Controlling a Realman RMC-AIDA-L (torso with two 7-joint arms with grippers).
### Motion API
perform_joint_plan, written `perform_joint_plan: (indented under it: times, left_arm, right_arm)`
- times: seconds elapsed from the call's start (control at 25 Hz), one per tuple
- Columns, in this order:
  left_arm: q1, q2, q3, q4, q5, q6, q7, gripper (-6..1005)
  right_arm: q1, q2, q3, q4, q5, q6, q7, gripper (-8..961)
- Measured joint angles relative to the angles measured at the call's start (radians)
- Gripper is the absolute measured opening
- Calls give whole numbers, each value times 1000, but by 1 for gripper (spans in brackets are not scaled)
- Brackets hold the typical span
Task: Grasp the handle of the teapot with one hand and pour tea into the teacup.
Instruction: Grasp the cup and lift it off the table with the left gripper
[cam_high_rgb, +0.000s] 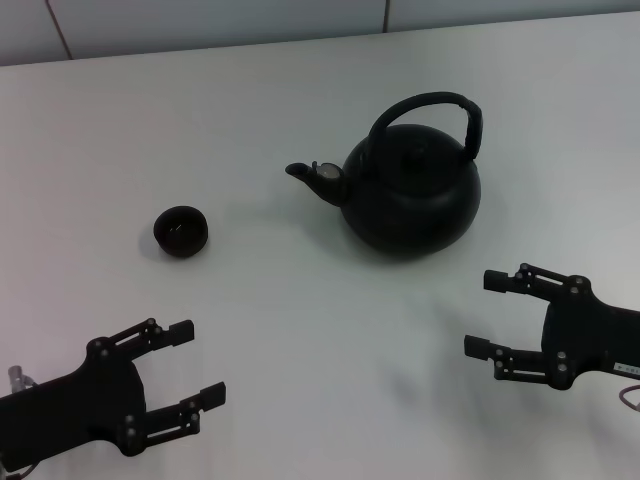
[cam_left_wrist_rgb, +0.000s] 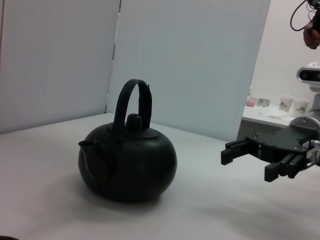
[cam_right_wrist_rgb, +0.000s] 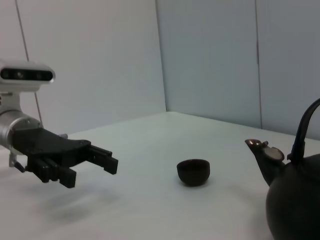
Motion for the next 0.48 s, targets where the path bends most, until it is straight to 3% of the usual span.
perform_joint_plan:
  times: [0.48]
  left_arm:
    - [1, 1, -4, -1, 2, 6, -2, 801]
  right_arm:
    - [15, 1, -2, 11, -10, 26, -19, 817]
